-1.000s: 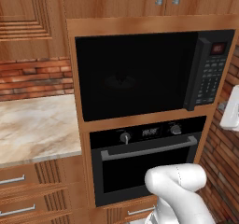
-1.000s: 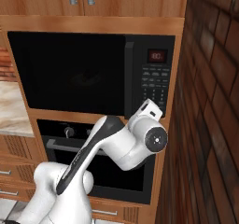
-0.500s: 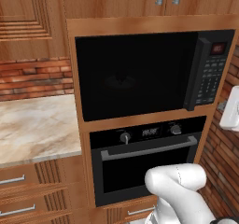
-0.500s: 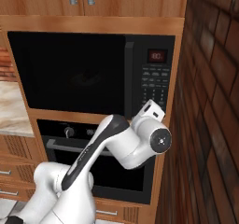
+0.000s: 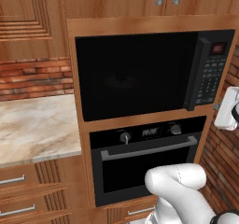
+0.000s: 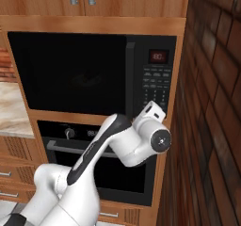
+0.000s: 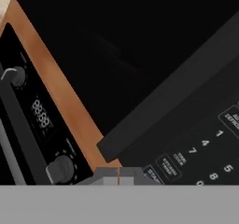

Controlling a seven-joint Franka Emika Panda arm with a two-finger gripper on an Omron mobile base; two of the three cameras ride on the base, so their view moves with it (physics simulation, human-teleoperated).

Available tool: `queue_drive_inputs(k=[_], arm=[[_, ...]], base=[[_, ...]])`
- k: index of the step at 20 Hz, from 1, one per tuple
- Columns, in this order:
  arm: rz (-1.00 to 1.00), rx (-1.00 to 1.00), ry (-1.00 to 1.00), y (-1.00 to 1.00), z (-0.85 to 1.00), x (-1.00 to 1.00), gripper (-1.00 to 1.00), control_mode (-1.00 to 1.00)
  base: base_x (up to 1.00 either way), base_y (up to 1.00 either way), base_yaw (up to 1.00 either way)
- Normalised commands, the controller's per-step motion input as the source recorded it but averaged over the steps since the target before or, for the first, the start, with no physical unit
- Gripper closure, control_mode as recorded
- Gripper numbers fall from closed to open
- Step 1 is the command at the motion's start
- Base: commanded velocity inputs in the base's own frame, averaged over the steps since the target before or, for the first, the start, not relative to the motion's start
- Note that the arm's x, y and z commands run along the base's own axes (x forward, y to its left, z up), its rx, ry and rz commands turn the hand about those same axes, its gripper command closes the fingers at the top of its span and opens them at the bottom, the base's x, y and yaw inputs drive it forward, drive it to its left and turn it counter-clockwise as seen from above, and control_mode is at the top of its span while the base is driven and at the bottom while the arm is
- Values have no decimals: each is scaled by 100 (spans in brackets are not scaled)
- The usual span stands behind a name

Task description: Transport the steak from the fridge to the microwave and turn on the microwave.

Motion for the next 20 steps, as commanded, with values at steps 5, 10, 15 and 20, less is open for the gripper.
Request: queue_drive_inputs(k=[5, 10, 15, 20], arm=[[0, 0, 0, 0, -8, 28, 100, -100], [0, 0, -1, 0, -5, 21, 100, -100], [0, 0, -2, -1, -8, 10, 100, -100], [0, 0, -2, -1, -11, 5, 100, -100]], base=[[0, 0, 0], [0, 0, 0], [0, 0, 0], [0, 0, 0]])
